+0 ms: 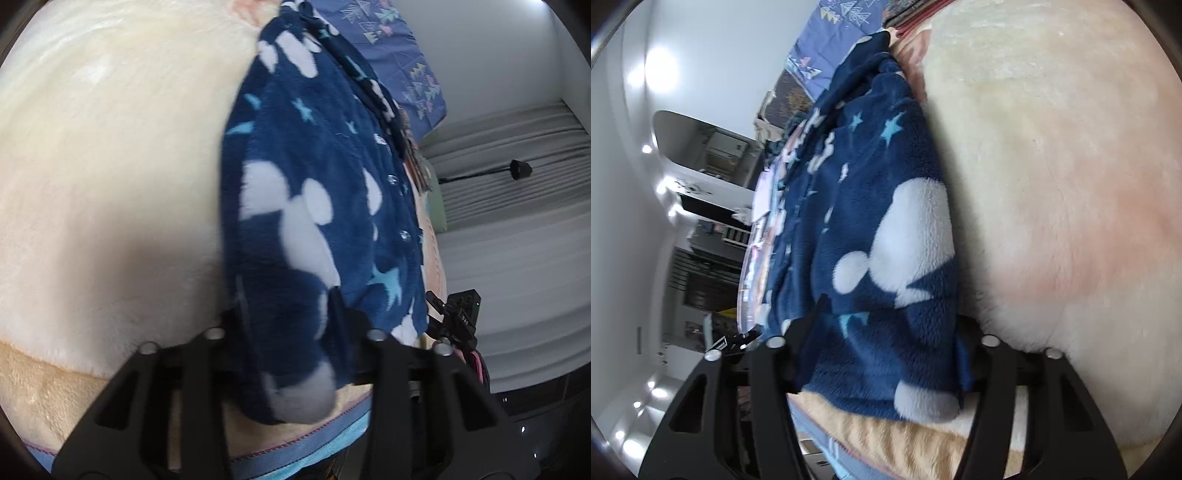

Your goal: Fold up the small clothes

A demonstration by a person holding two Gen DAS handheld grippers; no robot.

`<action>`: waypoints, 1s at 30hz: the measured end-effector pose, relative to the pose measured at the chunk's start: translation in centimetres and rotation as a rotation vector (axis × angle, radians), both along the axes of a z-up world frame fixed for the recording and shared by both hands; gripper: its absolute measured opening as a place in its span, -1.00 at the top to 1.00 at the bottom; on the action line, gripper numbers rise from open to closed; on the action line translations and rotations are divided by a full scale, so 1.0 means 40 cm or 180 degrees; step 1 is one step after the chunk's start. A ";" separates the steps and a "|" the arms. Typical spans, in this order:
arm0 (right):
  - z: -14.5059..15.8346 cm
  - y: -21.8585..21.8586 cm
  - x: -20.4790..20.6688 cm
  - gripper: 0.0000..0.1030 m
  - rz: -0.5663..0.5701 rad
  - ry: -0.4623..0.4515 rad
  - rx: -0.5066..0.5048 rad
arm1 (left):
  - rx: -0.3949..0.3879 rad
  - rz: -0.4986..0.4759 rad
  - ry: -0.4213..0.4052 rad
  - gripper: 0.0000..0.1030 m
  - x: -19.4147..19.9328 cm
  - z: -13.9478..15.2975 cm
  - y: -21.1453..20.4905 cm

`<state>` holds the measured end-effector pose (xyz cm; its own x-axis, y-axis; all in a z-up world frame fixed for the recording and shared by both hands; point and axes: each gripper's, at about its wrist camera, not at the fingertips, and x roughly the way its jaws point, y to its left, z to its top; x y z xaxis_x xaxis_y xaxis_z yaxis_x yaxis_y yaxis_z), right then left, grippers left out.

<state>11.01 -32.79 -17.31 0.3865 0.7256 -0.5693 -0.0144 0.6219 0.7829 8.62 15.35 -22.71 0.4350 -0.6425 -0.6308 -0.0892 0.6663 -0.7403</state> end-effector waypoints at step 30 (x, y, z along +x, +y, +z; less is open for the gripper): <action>0.242 0.031 -0.123 0.85 0.0015 -0.0545 0.1238 | -0.0691 -0.0132 -0.0864 0.82 -0.165 0.257 0.024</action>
